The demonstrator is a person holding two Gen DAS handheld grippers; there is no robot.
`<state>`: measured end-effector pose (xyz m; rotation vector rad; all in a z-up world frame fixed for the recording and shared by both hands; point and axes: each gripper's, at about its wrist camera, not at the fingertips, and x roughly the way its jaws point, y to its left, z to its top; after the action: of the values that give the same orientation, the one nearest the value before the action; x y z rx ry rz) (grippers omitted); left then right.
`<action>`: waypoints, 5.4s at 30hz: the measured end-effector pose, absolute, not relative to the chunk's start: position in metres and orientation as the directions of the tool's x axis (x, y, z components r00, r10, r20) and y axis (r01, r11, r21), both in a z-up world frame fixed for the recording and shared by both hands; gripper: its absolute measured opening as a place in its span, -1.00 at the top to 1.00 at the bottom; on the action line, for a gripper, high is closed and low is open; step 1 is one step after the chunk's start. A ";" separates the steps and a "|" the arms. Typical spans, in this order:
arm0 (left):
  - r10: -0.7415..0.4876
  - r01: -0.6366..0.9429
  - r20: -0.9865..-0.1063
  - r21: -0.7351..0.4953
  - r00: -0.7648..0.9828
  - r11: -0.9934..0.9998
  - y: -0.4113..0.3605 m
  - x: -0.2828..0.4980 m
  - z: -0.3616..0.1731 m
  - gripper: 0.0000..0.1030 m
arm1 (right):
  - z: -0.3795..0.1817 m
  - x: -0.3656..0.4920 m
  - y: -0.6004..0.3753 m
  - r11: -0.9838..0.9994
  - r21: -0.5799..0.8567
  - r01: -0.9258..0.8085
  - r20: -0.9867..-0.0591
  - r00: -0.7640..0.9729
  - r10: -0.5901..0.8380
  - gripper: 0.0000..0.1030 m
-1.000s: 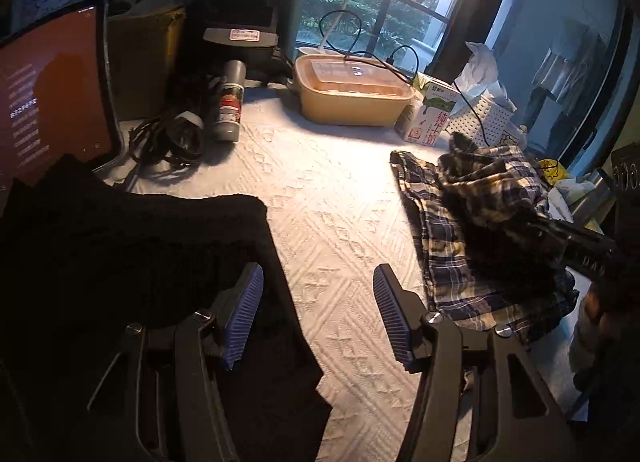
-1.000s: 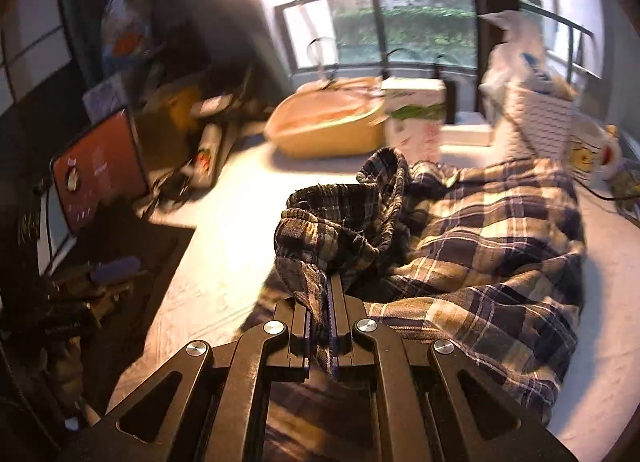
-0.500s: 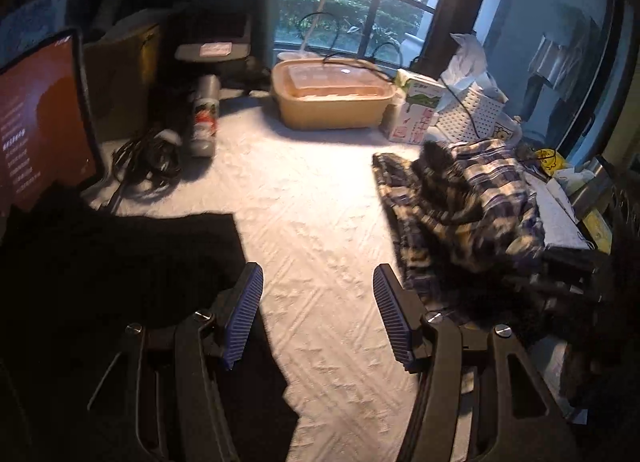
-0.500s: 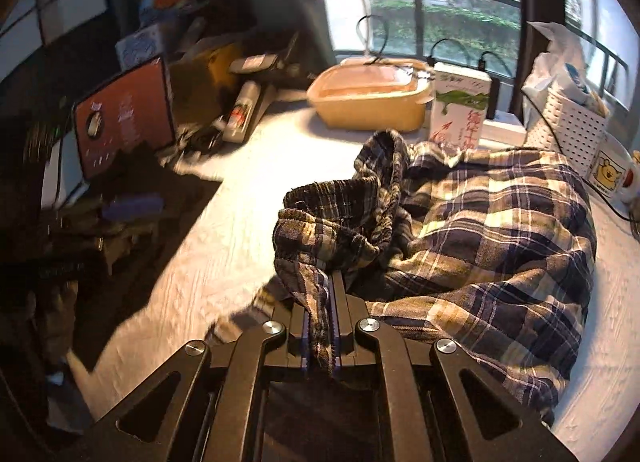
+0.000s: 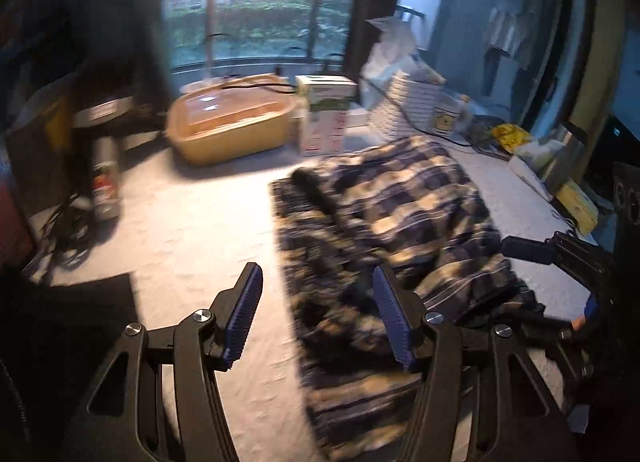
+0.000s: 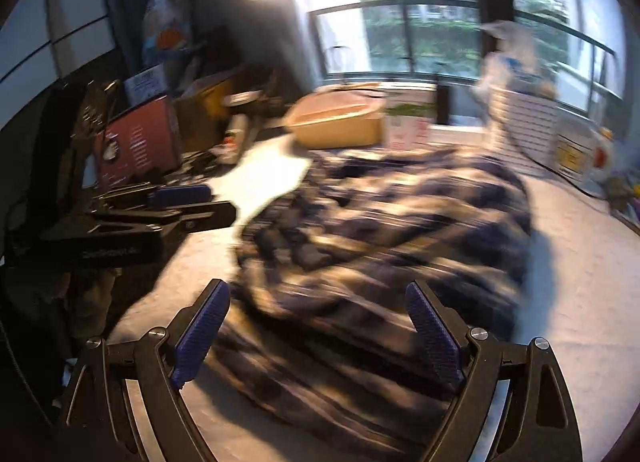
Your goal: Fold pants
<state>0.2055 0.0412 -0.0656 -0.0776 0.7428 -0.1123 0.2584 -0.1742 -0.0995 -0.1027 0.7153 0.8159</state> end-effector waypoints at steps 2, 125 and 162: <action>-0.171 0.135 -0.654 -0.106 0.737 0.985 0.030 0.213 -0.070 -0.12 | -0.104 0.263 -0.191 0.721 0.179 -0.670 -0.623 0.490 0.610 -0.51; -0.144 0.080 -0.729 -0.122 0.669 0.989 0.082 0.222 -0.079 -0.16 | -0.126 0.273 -0.293 0.837 0.047 -0.546 -0.741 0.543 0.396 -0.47; -0.245 0.184 -0.772 -0.167 0.587 0.969 0.073 0.342 -0.115 -0.41 | -0.122 0.429 -0.245 0.786 0.292 -0.545 -0.653 0.487 0.580 -0.47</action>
<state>0.3420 0.0727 -0.1154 -0.0717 0.9102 -0.2499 0.4293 -0.2454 -0.1220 0.0476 0.8119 0.6844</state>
